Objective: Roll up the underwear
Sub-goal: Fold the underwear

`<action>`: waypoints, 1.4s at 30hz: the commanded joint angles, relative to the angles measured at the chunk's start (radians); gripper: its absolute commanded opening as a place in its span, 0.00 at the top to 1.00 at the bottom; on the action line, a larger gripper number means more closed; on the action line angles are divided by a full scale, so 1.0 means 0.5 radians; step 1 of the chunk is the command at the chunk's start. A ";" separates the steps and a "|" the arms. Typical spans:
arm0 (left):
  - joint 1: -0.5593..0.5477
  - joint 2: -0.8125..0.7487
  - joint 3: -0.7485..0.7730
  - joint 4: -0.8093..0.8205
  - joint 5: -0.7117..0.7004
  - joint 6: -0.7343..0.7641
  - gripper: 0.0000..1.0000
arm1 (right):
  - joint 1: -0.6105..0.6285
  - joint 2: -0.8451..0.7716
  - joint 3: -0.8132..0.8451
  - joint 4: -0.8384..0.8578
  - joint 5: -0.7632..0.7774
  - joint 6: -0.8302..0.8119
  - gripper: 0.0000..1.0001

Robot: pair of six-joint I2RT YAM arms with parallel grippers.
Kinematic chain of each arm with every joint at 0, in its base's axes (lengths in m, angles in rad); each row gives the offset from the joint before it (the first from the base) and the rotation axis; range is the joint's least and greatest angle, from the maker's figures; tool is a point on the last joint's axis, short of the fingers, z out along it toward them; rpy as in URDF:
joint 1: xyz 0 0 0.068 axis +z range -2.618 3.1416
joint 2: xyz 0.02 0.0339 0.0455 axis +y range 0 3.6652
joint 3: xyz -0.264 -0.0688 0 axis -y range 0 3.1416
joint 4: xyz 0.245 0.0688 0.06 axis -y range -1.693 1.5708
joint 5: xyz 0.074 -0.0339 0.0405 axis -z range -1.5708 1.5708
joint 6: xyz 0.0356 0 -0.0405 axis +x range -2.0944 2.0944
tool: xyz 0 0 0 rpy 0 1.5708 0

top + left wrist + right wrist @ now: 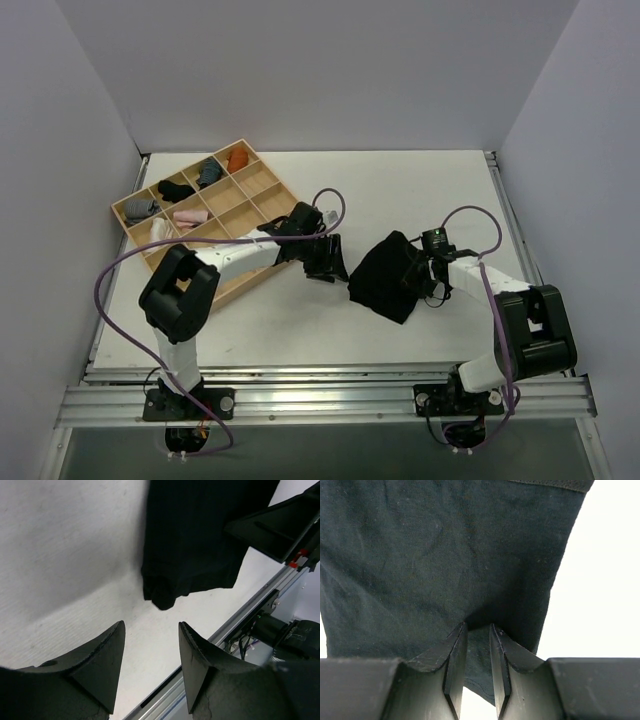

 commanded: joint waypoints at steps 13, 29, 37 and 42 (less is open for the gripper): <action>-0.128 0.275 0.147 0.258 0.060 -0.018 0.52 | -0.004 -0.031 0.230 -0.100 0.064 0.004 0.78; -0.147 0.287 0.092 0.258 0.020 -0.089 0.91 | 0.005 0.678 0.801 0.050 0.085 -0.041 0.79; -0.202 0.195 -0.123 0.390 -0.072 -0.297 0.98 | -0.001 0.757 0.727 0.188 0.147 -0.069 0.79; -0.251 0.198 -0.176 0.360 -0.176 -0.346 0.98 | -0.004 0.800 0.748 0.182 0.144 -0.091 0.79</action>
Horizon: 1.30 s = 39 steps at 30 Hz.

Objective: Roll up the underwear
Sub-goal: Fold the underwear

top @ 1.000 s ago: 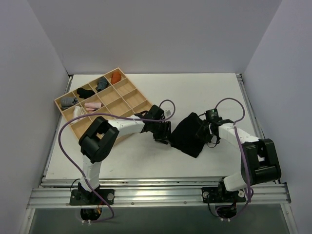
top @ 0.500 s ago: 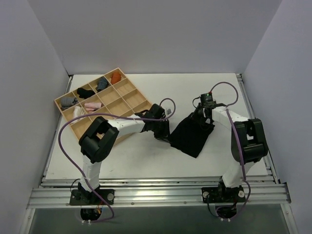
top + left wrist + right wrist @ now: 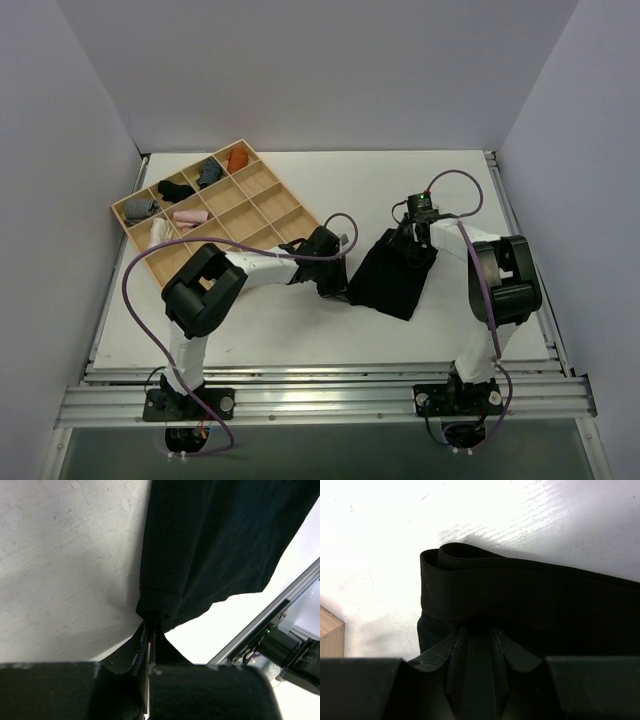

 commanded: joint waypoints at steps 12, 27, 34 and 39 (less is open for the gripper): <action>-0.002 -0.272 0.223 -0.403 -0.298 0.041 0.60 | -0.005 -0.116 0.110 -0.195 0.007 -0.151 0.79; 0.010 0.047 0.837 -0.505 -0.038 0.188 0.60 | -0.333 -0.380 -0.037 -0.463 0.152 -0.243 0.79; -0.002 0.179 0.626 -0.455 -0.133 0.179 0.60 | -0.354 -0.166 -0.208 -0.319 0.170 -0.274 0.79; 0.007 0.188 0.509 -0.514 -0.212 0.259 0.60 | -0.357 -0.187 -0.270 -0.288 0.195 -0.305 0.80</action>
